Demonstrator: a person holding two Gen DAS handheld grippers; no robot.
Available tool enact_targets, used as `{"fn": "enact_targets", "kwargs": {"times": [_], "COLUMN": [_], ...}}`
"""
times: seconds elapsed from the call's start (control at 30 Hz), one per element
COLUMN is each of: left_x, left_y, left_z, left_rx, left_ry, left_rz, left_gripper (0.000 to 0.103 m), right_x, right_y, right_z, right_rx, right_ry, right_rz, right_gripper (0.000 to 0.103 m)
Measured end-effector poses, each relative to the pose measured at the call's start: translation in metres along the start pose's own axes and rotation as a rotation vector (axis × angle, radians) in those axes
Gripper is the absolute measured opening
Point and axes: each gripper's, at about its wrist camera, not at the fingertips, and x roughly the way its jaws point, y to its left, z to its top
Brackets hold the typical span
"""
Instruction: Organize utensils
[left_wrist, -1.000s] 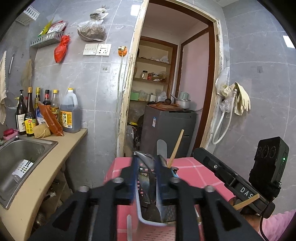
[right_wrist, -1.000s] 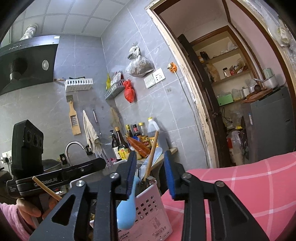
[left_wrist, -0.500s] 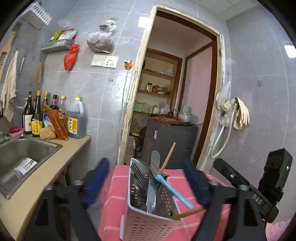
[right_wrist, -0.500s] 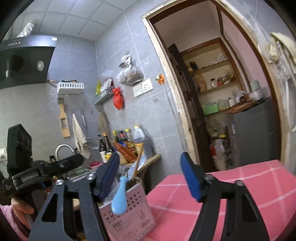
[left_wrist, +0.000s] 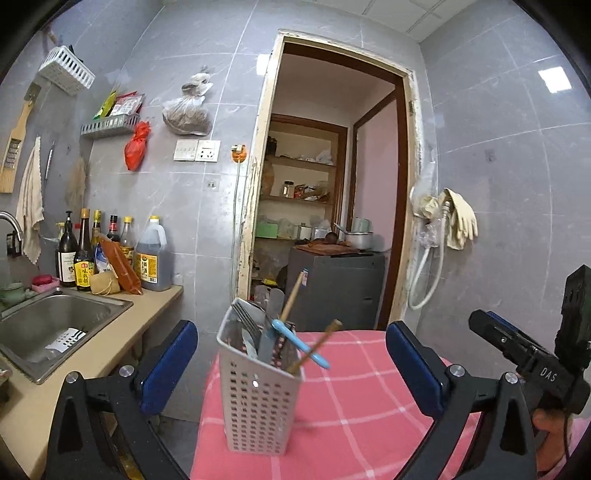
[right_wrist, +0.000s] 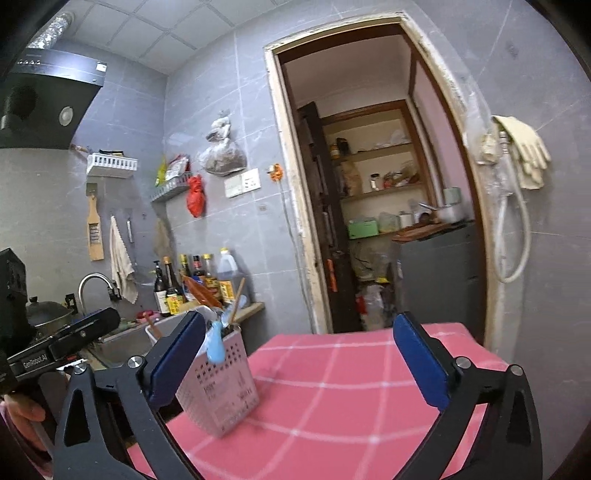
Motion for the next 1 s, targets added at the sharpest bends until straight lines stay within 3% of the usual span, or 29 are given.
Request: {"fn": "enact_targets", "kwargs": {"times": [0.53,1.0], "left_x": [-0.073,-0.109], "left_y": [-0.023,-0.029], "left_z": [-0.028,-0.054], "left_rx": [-0.037,-0.047], "left_ry": [0.059,0.14], "left_rz": [-0.012,0.077], "left_gripper": [0.103,0.103], "right_x": [-0.104,-0.161], "right_y": [-0.014,-0.001], "right_z": [-0.008,-0.032], "right_rx": [0.024,0.004], "right_ry": [0.047,0.084], "right_rz": [-0.14,-0.183], "right_gripper": [0.101,0.101]}}
